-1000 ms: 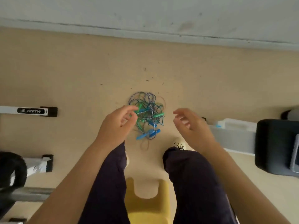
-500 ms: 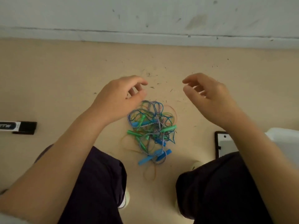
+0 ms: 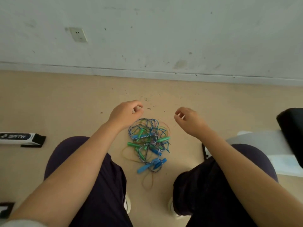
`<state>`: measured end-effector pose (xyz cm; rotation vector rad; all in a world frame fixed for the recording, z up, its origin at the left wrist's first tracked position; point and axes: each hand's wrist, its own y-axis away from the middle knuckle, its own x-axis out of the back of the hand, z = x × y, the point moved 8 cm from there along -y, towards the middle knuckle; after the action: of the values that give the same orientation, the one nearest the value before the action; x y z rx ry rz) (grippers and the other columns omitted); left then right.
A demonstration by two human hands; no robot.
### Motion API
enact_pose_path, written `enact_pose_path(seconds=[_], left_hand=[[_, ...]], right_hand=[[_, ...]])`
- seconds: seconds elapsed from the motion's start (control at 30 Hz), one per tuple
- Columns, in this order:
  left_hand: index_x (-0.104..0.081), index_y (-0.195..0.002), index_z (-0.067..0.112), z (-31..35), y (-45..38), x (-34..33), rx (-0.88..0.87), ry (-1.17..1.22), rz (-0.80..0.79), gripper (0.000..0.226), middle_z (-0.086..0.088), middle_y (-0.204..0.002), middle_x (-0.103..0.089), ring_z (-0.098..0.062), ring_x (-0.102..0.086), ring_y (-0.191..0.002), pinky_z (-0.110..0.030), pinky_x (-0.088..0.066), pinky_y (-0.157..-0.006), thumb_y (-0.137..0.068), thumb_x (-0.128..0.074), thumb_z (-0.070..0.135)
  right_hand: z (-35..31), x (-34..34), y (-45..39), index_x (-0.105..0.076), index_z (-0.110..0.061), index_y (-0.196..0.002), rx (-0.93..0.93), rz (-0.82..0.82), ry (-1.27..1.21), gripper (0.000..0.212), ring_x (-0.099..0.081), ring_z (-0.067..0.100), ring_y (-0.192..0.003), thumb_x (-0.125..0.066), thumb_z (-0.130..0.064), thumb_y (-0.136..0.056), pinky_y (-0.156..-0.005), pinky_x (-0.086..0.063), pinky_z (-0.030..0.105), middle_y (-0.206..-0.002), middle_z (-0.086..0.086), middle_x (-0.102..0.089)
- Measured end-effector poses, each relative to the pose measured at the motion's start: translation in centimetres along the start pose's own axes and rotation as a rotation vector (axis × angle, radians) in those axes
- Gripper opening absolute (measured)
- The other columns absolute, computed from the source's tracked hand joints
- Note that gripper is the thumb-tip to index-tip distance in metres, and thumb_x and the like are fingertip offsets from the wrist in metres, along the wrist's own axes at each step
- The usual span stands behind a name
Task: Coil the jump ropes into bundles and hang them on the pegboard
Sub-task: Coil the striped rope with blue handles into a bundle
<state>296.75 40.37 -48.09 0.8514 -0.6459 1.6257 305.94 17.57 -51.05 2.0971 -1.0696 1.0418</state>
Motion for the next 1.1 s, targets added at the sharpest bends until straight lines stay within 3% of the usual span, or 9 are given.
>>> enact_pose_path(seconds=[0.13, 0.37, 0.53, 0.7, 0.8, 0.87, 0.93, 1.0, 1.1], left_hand=[[-0.065, -0.113, 0.031, -1.7, -2.6, -3.1, 0.030, -0.024, -0.035, 0.026, 0.020, -0.090, -0.061, 0.003, -0.057, -0.077, -0.023, -0.047, -0.061, -0.096, -0.049, 0.044], [-0.065, -0.115, 0.026, -13.2, -7.5, -18.4, 0.296, 0.038, -0.240, 0.030, 0.008, -0.103, -0.064, -0.008, -0.059, -0.084, -0.028, -0.050, -0.068, -0.096, -0.055, 0.046], [-0.062, -0.121, 0.029, -20.3, -9.2, -27.3, 0.405, 0.040, -0.390, 0.051, 0.005, -0.126, -0.060, -0.016, -0.054, -0.116, -0.039, -0.049, -0.094, -0.085, -0.061, 0.065], [-0.064, -0.122, 0.033, -22.4, -9.7, -31.0, 0.368, -0.041, -0.434, 0.061, 0.004, -0.124, -0.054, -0.020, -0.047, -0.121, -0.036, -0.040, -0.094, -0.074, -0.071, 0.069], [-0.068, -0.121, 0.029, -22.8, -10.4, -31.8, 0.335, -0.089, -0.391, 0.058, 0.003, -0.106, -0.040, -0.025, -0.044, -0.110, -0.040, -0.042, -0.092, -0.072, -0.079, 0.058], [-0.072, -0.113, 0.027, -23.1, -10.4, -32.0, 0.331, -0.075, -0.377, 0.044, 0.002, -0.103, -0.038, -0.024, -0.044, -0.106, -0.039, -0.042, -0.090, -0.075, -0.082, 0.047], [-0.076, -0.103, 0.025, -22.9, -10.4, -31.4, 0.364, -0.012, -0.368, 0.028, 0.001, -0.104, -0.040, -0.020, -0.044, -0.106, -0.033, -0.040, -0.091, -0.080, -0.081, 0.039], [-0.077, -0.096, 0.022, -21.8, -10.3, -29.8, 0.413, 0.083, -0.359, 0.018, -0.001, -0.108, -0.044, -0.017, -0.042, -0.106, -0.030, -0.037, -0.094, -0.083, -0.079, 0.034], [-0.068, -0.088, 0.021, -17.5, -10.3, -24.8, 0.395, 0.177, -0.324, 0.006, -0.003, -0.100, -0.059, -0.019, -0.056, -0.096, -0.030, -0.043, -0.087, -0.090, -0.073, 0.024]], right_hand=[[2.2, -3.2, -3.2, -0.061, -0.018, -0.107, -0.096, -0.003, -0.102, 0.024, -0.056, 0.017, -0.085, -0.052, -0.037, -0.096, -0.067, -0.038, 0.027, -0.099, 0.000, -0.062], [11.1, -17.7, -10.3, -0.058, -0.018, -0.112, -0.317, -0.190, -0.157, 0.030, -0.057, 0.014, -0.073, -0.052, -0.042, -0.096, -0.059, -0.042, 0.028, -0.086, -0.005, -0.060], [15.9, -27.1, -14.1, -0.058, -0.019, -0.121, -0.347, -0.366, -0.145, 0.051, -0.059, 0.020, -0.096, -0.063, -0.056, -0.086, -0.074, -0.042, 0.029, -0.101, -0.004, -0.057], [17.9, -31.6, -14.7, -0.055, -0.019, -0.133, -0.316, -0.492, -0.094, 0.074, -0.050, 0.027, -0.120, -0.071, -0.063, -0.076, -0.101, -0.045, 0.043, -0.130, 0.007, -0.054], [18.1, -32.5, -15.1, -0.066, -0.013, -0.108, -0.299, -0.432, -0.157, 0.045, -0.056, 0.022, -0.095, -0.077, -0.046, -0.079, -0.082, -0.049, 0.038, -0.101, 0.002, -0.061], [18.0, -32.9, -15.0, -0.063, -0.008, -0.083, -0.336, -0.449, -0.257, 0.029, -0.050, 0.018, -0.074, -0.077, -0.033, -0.082, -0.066, -0.040, 0.033, -0.075, -0.002, -0.052], [17.3, -32.3, -14.9, -0.056, -0.008, -0.067, -0.376, -0.451, -0.398, 0.029, -0.040, 0.014, -0.062, -0.075, -0.020, -0.085, -0.060, -0.032, 0.029, -0.064, -0.002, -0.041], [16.0, -30.0, -14.9, -0.059, -0.005, -0.067, -0.396, -0.419, -0.444, 0.027, -0.038, 0.013, -0.058, -0.072, -0.017, -0.087, -0.056, -0.032, 0.025, -0.062, 0.000, -0.042], [12.5, -24.2, -14.4, -0.069, -0.005, -0.081, -0.382, -0.339, -0.488, 0.017, -0.043, 0.010, -0.057, -0.069, -0.019, -0.090, -0.046, -0.034, 0.011, -0.065, 0.001, -0.050]])
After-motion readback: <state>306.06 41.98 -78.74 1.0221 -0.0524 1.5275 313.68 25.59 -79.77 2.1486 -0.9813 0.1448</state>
